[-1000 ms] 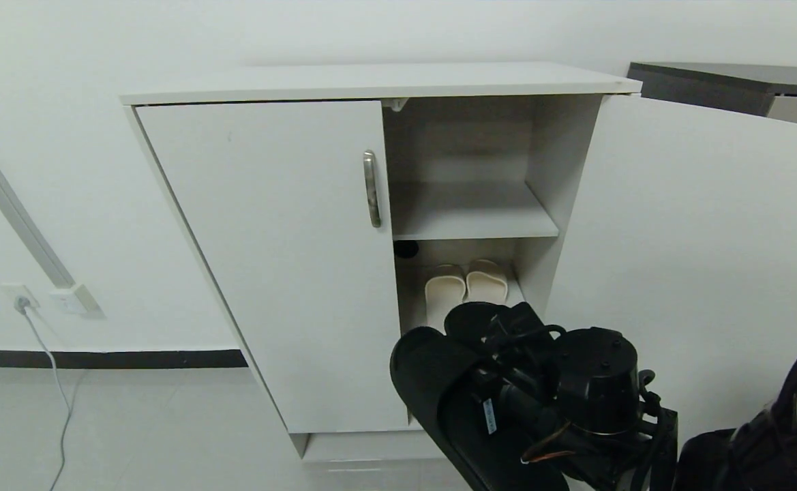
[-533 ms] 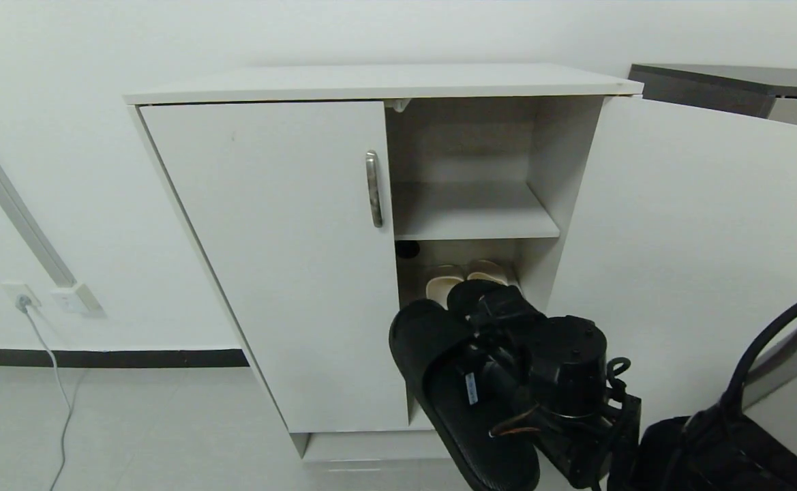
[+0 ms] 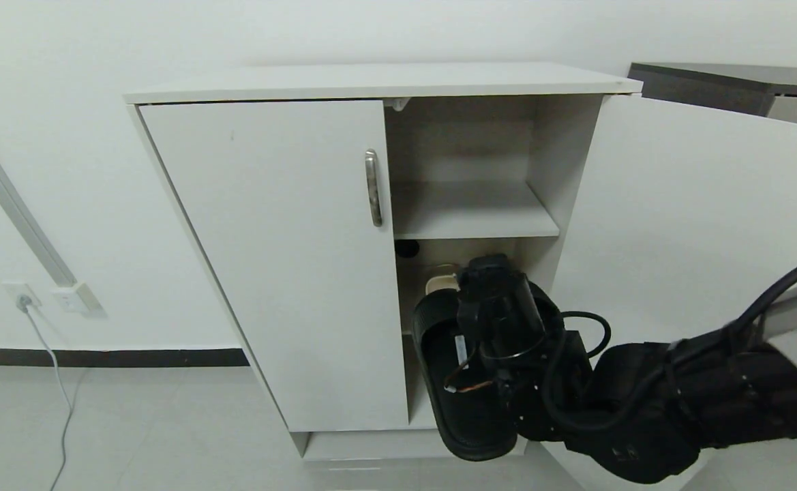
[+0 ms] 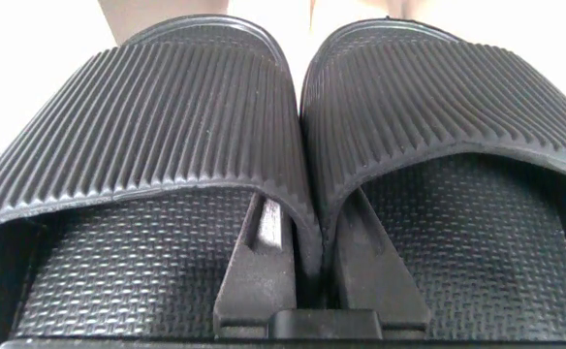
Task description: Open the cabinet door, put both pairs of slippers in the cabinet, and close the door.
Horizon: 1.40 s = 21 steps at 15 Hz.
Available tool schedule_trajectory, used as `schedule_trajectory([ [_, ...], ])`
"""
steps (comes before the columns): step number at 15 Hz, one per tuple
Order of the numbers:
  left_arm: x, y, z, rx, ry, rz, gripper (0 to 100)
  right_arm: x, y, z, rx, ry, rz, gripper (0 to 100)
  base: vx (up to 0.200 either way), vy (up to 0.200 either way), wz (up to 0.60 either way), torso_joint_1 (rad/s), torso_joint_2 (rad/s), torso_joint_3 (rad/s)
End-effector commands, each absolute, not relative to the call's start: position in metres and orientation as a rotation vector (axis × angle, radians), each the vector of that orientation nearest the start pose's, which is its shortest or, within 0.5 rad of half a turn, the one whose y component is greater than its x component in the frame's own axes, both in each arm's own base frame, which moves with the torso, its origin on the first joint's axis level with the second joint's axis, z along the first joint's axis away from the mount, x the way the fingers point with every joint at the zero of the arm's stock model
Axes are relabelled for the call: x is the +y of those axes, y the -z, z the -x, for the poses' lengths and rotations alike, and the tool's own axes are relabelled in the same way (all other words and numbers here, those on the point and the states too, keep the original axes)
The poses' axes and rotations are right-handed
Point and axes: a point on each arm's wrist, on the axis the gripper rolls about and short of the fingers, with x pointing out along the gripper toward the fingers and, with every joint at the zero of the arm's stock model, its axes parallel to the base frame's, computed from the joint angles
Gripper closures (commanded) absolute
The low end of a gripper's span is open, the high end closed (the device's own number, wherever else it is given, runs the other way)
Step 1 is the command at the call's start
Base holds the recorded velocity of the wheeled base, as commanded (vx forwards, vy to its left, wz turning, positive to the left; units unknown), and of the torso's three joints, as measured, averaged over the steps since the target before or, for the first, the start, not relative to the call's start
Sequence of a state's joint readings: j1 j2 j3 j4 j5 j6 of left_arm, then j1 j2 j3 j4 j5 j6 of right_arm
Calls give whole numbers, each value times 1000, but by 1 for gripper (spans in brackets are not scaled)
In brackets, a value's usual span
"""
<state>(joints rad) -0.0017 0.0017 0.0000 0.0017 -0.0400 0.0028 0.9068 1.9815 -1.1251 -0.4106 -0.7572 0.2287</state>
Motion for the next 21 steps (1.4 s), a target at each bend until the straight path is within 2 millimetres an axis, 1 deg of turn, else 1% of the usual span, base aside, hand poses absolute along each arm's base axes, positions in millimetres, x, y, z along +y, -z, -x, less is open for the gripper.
schedule_trajectory([
  [1, -1, -76, 23, 1, 41, -3, 100, 287, -205, -239, 254, -105, -10, 100, 0, 0, 0, 0, 0, 0],
  [3, -1, -75, 23, 3, 41, -3, 100, 289, -219, -242, 224, -52, -15, 100, 0, 0, 0, 0, 0, 0],
  [4, -1, -75, 23, 3, 41, -3, 100, 291, -220, -245, 218, -53, -9, 100, 0, 0, 0, 0, 0, 0],
  [6, -1, -75, 23, 3, 41, -3, 100, 293, -221, -254, 209, -38, -11, 100, 0, 0, 0, 0, 0, 0],
  [8, -1, -75, 23, 3, 41, -3, 100, 293, -222, -259, 203, -29, -8, 100, 0, 0, 0, 0, 0, 0],
  [13, -1, -75, 23, 3, 41, -3, 100, 292, -219, -262, 208, -24, -5, 100, 0, 0, 0, 0, 0, 0],
  [21, -1, -75, 23, 3, 41, -3, 100, 291, -219, -264, 208, -17, 2, 100, 200, 0, 0, 1, 2, 2],
])
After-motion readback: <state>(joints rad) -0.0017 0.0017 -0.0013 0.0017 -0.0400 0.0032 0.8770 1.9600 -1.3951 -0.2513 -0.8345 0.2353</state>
